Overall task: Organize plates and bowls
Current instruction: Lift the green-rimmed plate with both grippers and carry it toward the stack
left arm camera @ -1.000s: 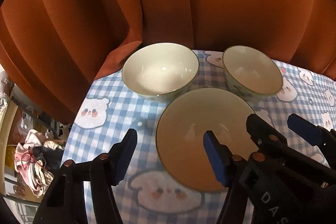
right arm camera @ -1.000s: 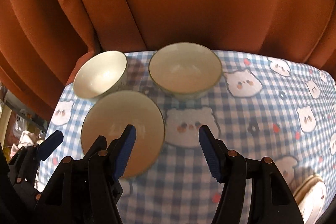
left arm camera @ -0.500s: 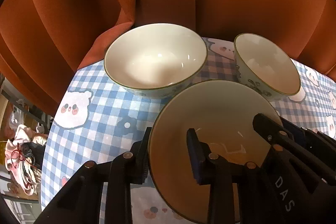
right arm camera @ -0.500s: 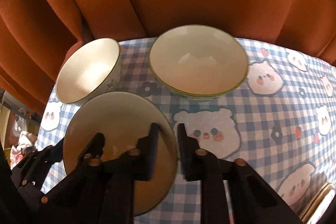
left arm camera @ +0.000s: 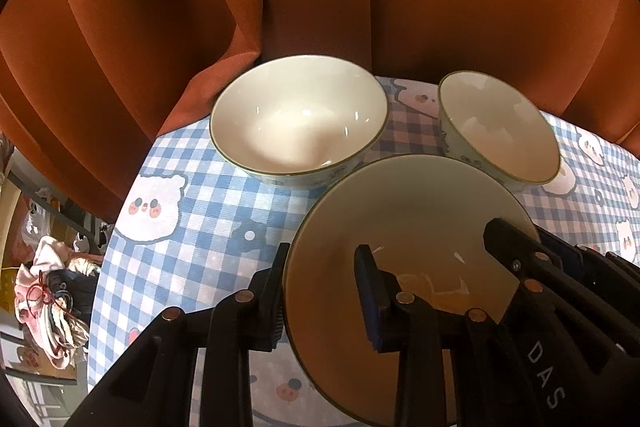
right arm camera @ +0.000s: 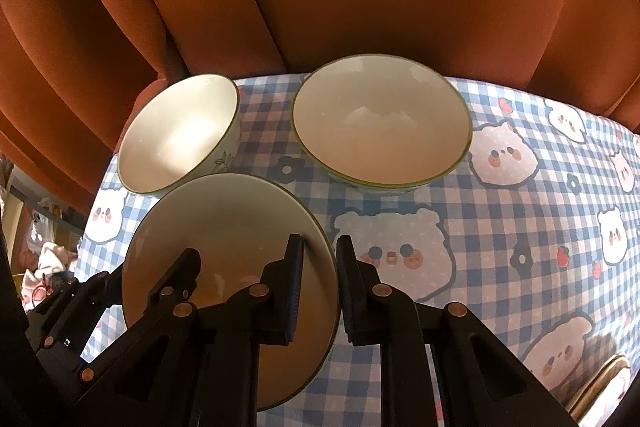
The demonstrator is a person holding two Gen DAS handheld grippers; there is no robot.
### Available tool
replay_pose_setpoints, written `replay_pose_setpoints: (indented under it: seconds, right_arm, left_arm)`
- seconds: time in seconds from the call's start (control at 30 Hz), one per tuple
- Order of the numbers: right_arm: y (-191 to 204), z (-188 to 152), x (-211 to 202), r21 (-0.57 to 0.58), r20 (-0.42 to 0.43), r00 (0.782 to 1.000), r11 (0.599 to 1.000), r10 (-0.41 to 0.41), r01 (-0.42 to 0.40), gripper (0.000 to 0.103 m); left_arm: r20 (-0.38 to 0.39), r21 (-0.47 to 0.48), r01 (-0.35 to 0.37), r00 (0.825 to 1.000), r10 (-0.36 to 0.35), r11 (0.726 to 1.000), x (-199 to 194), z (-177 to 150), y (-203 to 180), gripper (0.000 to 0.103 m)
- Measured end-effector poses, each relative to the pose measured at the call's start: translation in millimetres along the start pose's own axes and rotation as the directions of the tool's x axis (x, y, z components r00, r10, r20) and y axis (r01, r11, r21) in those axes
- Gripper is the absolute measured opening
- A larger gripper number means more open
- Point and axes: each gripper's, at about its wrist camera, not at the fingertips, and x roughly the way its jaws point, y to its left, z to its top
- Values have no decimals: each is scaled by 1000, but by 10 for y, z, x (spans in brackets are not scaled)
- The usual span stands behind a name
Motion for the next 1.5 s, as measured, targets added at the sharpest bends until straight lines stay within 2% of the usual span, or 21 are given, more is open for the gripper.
replay_pose_setpoints:
  seconds: [0.5,0.8,1.2,1.5]
  right_arm:
    - [-80,-170,-776,40,79,997,999,-11,8,20]
    - [-205,-481,-1351,82,144,989,996,-41,29,20]
    - [-543,-1078,-1843,130,153,984,989,-94,74,20]
    - [-865,-1417,-2033,126,139,986,990,-87,70,20]
  left_arm:
    - [86,29,20,996,-23,999,-760,-115,-76,30]
    - [140,85,71,987,-82,994,-1213,-375,-182,30]
    - [134,147,111,982,-131,983,-1605,-792,-513,30]
    - [115,149,103,986,-121,983,-1731,-1135,-813,30]
